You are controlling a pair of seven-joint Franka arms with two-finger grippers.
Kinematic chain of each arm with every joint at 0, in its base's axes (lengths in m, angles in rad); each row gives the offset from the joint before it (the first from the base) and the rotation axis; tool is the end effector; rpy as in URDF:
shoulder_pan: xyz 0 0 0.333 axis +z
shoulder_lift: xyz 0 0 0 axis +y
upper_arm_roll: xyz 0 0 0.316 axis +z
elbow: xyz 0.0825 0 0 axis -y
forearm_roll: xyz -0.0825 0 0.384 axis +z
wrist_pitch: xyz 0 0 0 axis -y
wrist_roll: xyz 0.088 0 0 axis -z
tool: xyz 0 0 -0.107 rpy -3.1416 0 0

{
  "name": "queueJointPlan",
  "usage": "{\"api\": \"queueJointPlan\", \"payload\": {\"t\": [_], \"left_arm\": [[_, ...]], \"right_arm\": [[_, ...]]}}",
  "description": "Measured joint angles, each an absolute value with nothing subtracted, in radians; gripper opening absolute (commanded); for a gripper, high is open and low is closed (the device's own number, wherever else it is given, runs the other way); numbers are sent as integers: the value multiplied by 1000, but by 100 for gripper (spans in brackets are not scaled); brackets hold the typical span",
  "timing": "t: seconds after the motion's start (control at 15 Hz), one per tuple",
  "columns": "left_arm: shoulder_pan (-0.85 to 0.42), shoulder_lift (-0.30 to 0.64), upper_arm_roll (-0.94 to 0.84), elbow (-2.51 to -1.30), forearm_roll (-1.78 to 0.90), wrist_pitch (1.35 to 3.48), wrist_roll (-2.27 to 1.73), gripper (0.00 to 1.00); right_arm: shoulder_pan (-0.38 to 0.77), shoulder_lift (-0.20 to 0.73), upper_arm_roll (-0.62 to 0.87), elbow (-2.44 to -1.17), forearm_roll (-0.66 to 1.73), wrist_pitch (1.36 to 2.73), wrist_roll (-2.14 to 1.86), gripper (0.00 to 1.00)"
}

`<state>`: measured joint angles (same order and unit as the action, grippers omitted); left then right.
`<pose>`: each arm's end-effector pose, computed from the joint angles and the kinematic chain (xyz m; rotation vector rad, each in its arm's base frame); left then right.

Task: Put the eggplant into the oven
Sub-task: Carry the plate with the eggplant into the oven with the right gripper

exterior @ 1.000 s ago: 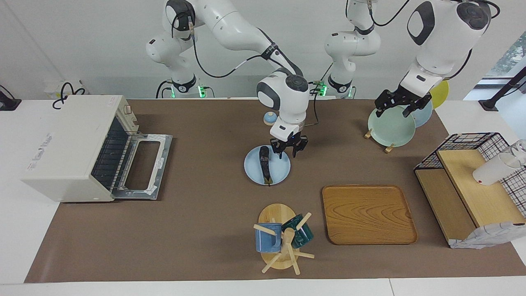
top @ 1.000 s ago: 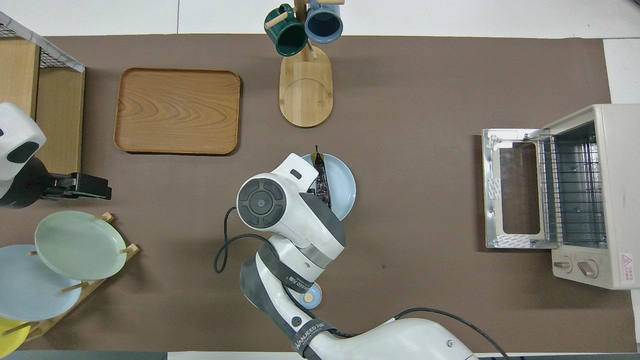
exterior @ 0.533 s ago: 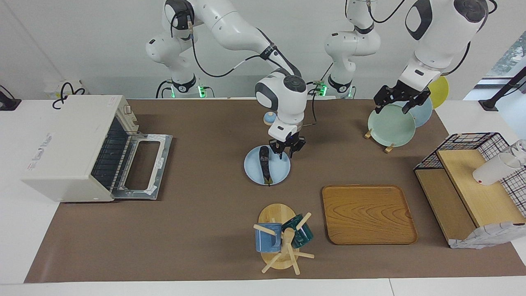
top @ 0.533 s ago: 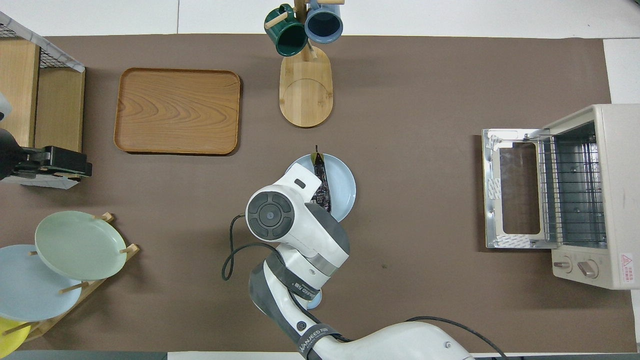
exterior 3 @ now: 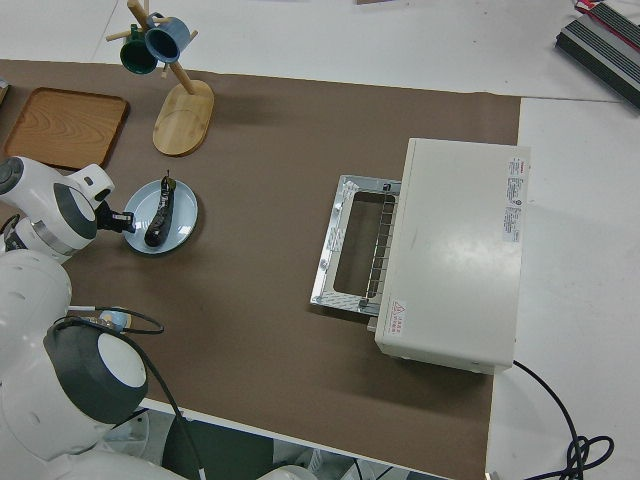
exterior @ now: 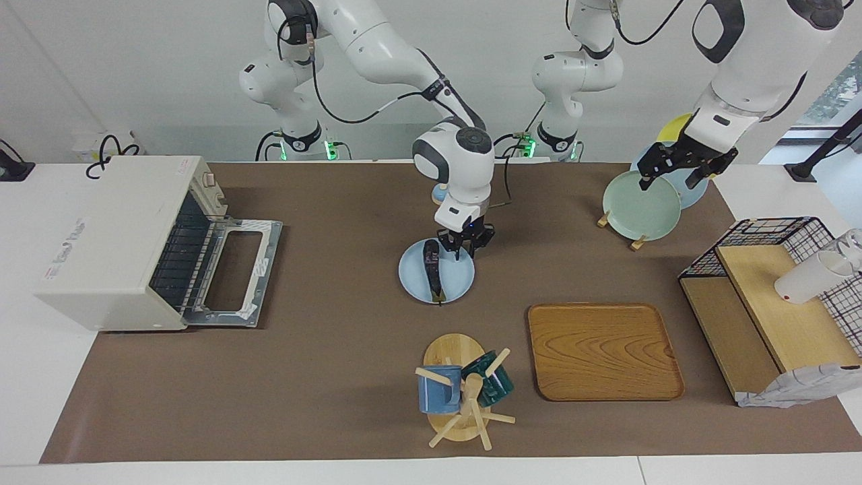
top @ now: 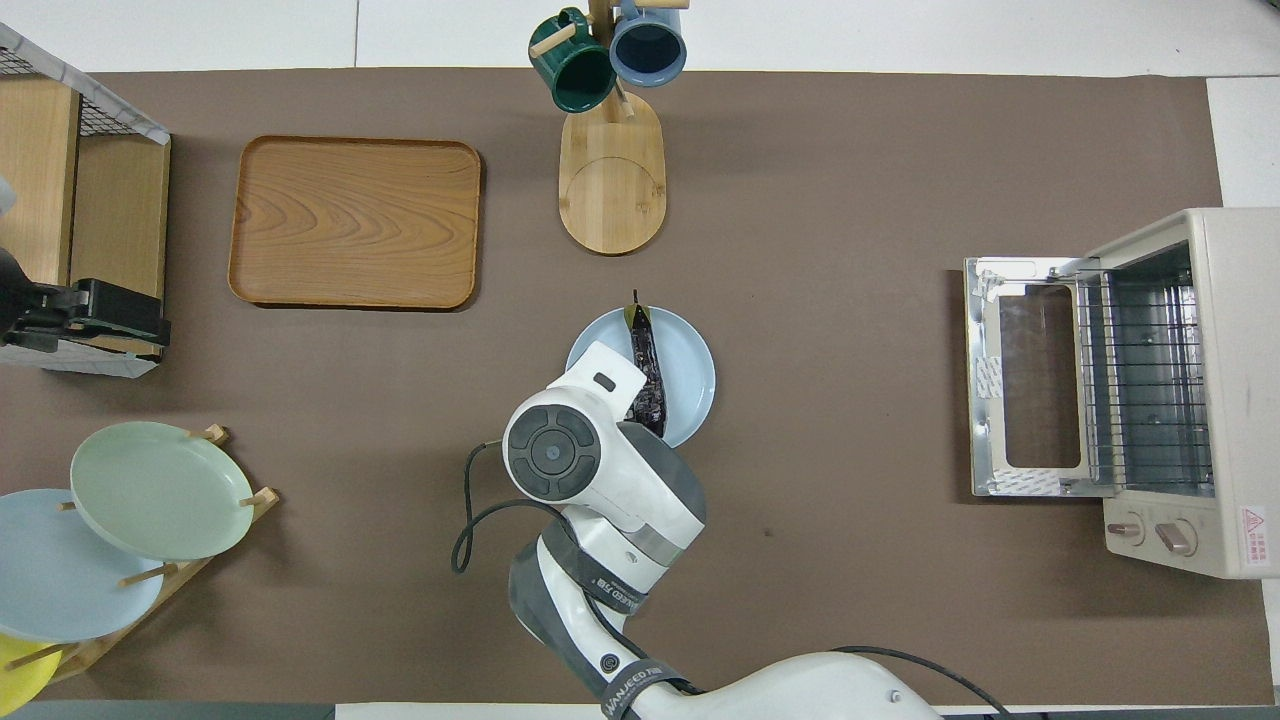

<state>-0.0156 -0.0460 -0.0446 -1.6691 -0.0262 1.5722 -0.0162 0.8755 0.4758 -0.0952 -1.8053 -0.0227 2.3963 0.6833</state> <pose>0.5370 -0.0357 0.6034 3.1176 -0.0673 -0.0808 0.4675 0.4699 0.2934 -3.0952 -0.1950 -0.1966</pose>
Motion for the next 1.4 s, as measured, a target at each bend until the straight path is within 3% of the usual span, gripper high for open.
{"api": "queueJointPlan", "payload": {"t": [0.33, 0.6, 0.73, 1.13, 1.4], "left_arm": [[-16, -46, -48, -1669, -26, 1572, -16, 100], [-11, -47, -48, -1668, -26, 1572, -16, 100], [-5, -47, -50, -1668, -26, 1572, -16, 100], [8, -47, -61, -1668, -26, 1572, -16, 100], [8, -47, -61, -1668, -26, 1572, -16, 100]], "right_arm": [[879, 449, -95, -1799, -41, 2327, 683, 0], [861, 431, -106, -1667, -128, 2036, 683, 0], [805, 383, -113, -1663, -143, 1958, 682, 0], [501, 133, -117, -1908, -207, 1924, 494, 0], [363, 88, -116, -2003, -312, 1930, 375, 0]]}}
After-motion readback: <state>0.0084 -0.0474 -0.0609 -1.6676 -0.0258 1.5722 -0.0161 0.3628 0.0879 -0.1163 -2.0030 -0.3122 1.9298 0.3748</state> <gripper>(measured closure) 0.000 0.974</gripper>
